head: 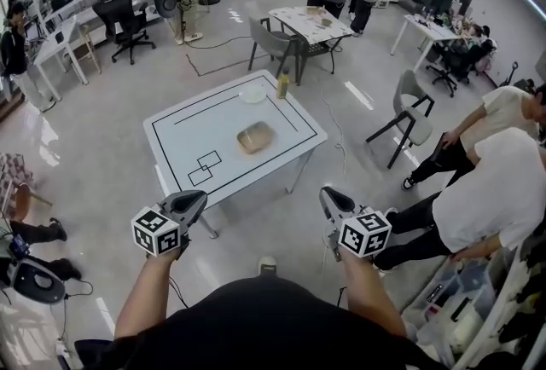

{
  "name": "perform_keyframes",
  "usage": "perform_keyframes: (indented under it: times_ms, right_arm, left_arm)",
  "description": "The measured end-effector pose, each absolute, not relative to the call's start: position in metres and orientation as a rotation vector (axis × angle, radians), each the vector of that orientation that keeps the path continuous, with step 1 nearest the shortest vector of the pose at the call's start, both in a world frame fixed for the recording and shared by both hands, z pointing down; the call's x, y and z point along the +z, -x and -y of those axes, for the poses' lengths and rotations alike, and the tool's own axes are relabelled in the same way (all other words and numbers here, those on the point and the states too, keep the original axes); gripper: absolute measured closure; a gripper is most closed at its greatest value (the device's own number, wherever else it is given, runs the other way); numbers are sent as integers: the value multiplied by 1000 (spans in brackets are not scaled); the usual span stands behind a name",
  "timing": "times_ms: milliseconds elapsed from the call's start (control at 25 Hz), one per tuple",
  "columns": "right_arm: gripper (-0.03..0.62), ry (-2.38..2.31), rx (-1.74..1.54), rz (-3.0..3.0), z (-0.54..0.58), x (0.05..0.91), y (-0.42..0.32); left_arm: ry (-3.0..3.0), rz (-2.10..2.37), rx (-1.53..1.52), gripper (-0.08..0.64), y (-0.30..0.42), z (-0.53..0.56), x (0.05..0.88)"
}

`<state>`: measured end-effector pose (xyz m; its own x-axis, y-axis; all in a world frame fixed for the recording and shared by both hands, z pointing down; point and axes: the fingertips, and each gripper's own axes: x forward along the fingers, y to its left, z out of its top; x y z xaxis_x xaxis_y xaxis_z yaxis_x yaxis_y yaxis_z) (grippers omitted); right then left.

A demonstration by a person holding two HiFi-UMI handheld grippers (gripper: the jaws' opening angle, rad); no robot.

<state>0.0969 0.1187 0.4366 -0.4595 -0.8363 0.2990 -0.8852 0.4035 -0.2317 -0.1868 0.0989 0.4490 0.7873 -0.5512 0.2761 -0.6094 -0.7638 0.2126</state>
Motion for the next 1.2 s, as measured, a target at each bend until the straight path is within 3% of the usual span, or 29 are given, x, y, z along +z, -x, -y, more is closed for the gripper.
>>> perform_keyframes:
  times_ms: [720, 1200]
  right_arm:
    - [554, -1477, 606, 2506, -40, 467, -106]
    - [497, -1377, 595, 2513, 13, 475, -103]
  left_arm:
    - [-2644, 903, 298, 534, 170, -27, 475]
    - [-2609, 945, 299, 534, 162, 8, 482]
